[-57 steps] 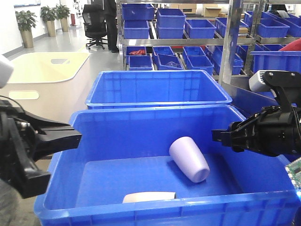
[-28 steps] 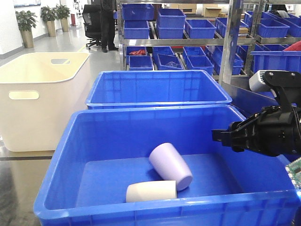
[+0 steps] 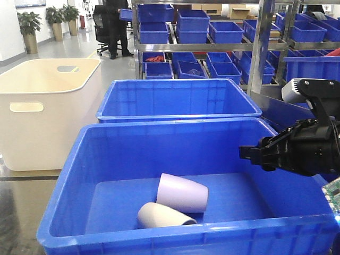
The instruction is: Grab cup from conveyor and place in blue bin
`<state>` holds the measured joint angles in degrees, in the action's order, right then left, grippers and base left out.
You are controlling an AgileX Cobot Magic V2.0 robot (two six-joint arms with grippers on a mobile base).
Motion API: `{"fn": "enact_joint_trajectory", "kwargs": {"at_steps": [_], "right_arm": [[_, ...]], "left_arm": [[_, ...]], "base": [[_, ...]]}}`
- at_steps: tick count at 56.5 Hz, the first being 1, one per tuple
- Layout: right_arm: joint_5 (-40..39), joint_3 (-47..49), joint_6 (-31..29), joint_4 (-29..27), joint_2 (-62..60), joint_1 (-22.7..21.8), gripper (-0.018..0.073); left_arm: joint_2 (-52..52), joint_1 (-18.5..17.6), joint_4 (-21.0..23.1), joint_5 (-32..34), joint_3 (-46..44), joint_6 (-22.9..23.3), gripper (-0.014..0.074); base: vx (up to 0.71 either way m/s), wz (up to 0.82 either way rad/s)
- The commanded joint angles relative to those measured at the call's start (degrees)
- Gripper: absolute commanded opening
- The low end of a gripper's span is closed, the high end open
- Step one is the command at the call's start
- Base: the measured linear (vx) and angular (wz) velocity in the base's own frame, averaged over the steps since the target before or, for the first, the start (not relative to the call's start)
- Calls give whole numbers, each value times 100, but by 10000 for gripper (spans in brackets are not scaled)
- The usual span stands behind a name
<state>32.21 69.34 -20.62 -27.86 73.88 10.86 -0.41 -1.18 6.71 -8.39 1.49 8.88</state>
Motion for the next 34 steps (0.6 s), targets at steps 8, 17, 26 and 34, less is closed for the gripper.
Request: {"fn": "enact_joint_trajectory", "kwargs": {"at_steps": [8,17,26,34], "right_arm": [[-344,199,-33,-109,-140,-17,511],[-351,199,-33,-109,-140,-17,511],[-351,199,-33,-109,-140,-17,511],[-351,199,-33,-109,-140,-17,511]], "left_arm": [[22,16,-29,309,32,318,-1],[22,16,-29,309,32,318,-1],[22,16,-29,309,32,318,-1],[22,16,-29,309,32,318,-1]], "base": [[0,0],[0,0],[0,0],[0,0]]}}
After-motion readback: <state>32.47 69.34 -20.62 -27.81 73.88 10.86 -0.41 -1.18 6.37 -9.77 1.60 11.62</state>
